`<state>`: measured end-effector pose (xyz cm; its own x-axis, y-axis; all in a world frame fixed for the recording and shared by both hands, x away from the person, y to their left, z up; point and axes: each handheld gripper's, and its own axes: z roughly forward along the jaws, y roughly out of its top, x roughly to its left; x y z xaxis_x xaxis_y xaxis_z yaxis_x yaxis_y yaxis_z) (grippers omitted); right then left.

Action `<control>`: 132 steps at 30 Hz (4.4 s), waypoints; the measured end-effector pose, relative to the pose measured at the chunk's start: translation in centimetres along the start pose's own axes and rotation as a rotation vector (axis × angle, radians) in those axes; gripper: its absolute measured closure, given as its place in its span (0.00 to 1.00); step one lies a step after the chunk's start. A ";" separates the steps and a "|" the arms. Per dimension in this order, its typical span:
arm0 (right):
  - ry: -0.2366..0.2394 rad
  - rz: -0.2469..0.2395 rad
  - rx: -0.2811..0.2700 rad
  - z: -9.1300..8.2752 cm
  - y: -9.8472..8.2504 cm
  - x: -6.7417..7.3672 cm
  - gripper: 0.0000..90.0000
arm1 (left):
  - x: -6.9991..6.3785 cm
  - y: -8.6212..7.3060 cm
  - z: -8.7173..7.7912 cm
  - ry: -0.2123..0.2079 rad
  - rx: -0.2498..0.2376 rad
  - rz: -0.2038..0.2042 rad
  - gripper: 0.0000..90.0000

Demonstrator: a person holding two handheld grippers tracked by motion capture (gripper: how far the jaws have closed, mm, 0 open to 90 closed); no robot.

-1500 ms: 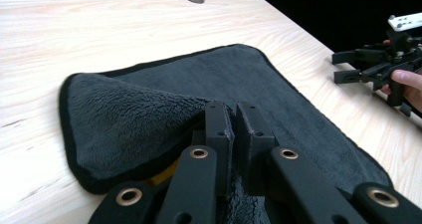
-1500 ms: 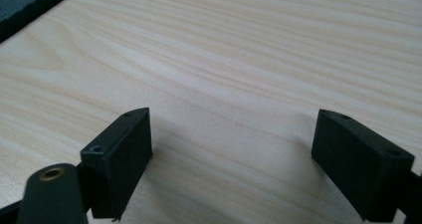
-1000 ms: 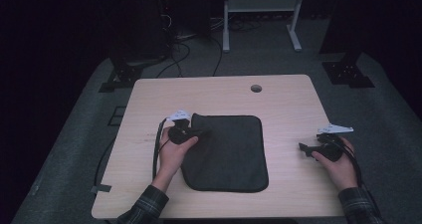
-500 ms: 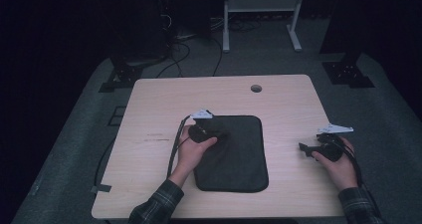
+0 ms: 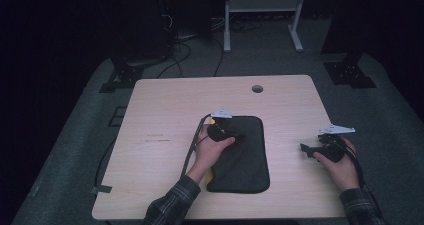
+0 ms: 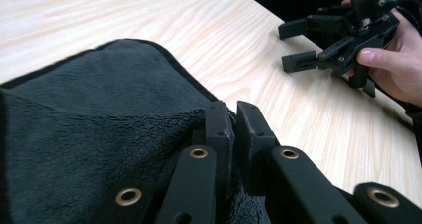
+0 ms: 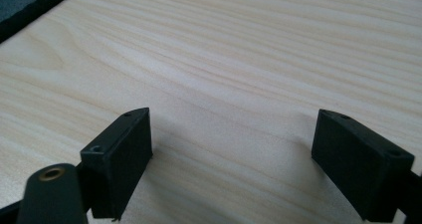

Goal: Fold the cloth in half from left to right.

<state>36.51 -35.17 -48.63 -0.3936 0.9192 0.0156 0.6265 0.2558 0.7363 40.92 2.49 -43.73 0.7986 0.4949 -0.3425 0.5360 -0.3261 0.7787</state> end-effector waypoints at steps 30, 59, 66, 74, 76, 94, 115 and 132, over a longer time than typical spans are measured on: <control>0.004 -0.005 0.000 0.0 0.0 0.0 0.17 | -1.1 1.7 1.7 0.035 0.040 0.055 0.65; 0.007 -0.006 0.001 0.0 0.0 0.0 0.15 | 3.7 -7.5 -11.4 0.288 0.069 0.048 0.27; 0.019 -0.020 0.004 0.0 0.0 0.0 0.14 | 3.8 -9.5 -13.4 0.327 0.104 0.055 0.24; 0.014 -0.013 0.005 0.1 0.0 0.0 0.14 | 4.1 -11.5 -14.8 0.376 0.152 0.063 0.22; 0.013 -0.013 0.004 0.1 0.1 0.0 0.15 | 4.2 -12.0 -15.1 0.374 0.164 0.065 0.22; 0.100 -0.038 -0.054 -0.7 1.9 1.7 0.48 | 4.5 -14.6 -16.0 0.375 0.145 0.166 0.02; 0.282 -0.139 -0.104 0.5 7.4 7.5 0.65 | 4.6 -14.6 -15.9 0.378 0.152 0.160 0.00; 0.408 -0.207 -0.103 3.6 10.5 13.1 0.67 | 4.6 -14.6 -15.9 0.377 0.153 0.161 0.00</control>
<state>40.33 -19.40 -43.17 -0.7488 0.6534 0.1106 0.4446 0.3716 0.8150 32.40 22.33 -48.34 0.7345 0.6784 0.0152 0.4697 -0.5245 0.7101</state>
